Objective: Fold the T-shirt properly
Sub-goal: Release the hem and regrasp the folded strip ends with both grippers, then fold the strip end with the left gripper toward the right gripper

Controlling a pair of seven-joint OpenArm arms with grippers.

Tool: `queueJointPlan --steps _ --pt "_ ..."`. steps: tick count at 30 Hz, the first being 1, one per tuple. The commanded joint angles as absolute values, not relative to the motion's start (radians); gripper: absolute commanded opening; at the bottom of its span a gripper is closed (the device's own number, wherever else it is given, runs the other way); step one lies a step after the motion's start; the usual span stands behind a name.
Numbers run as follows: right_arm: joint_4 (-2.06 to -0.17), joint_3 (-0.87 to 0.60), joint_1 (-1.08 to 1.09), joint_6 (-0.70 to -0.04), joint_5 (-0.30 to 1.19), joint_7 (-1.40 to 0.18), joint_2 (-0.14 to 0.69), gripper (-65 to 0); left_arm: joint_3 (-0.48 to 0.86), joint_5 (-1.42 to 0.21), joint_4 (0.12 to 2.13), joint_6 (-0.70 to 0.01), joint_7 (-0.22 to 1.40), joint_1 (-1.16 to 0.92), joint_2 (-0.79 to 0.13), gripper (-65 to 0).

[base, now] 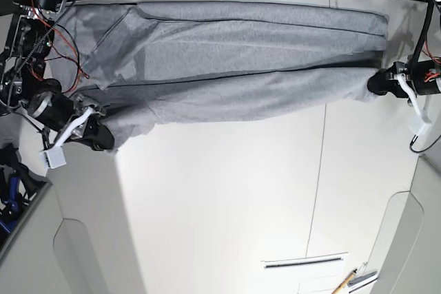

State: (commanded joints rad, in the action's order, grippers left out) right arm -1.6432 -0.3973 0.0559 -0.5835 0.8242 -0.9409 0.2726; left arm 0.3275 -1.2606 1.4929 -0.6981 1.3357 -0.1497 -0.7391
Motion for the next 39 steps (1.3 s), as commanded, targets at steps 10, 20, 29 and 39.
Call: queueJointPlan --steps 10,20,29,39 --pt "-1.807 -0.567 -0.245 -0.584 0.906 -0.947 0.302 -65.0 0.328 -1.26 1.507 -0.698 1.339 -0.244 -0.77 -65.0" --pt "-1.796 -0.569 -0.296 -0.583 0.845 -0.942 0.302 -29.6 0.353 -1.301 1.507 -0.698 1.339 -0.255 -0.77 -41.0" --pt "-1.8 -0.636 -0.289 -0.583 0.868 -0.926 0.301 -33.3 0.56 -1.347 1.506 -0.698 1.328 -0.361 -0.728 -23.0" --pt "-1.787 -0.625 -0.275 -0.584 0.859 -0.89 0.231 -65.0 0.559 -1.176 1.506 -0.698 1.182 -0.388 -0.595 -21.4"
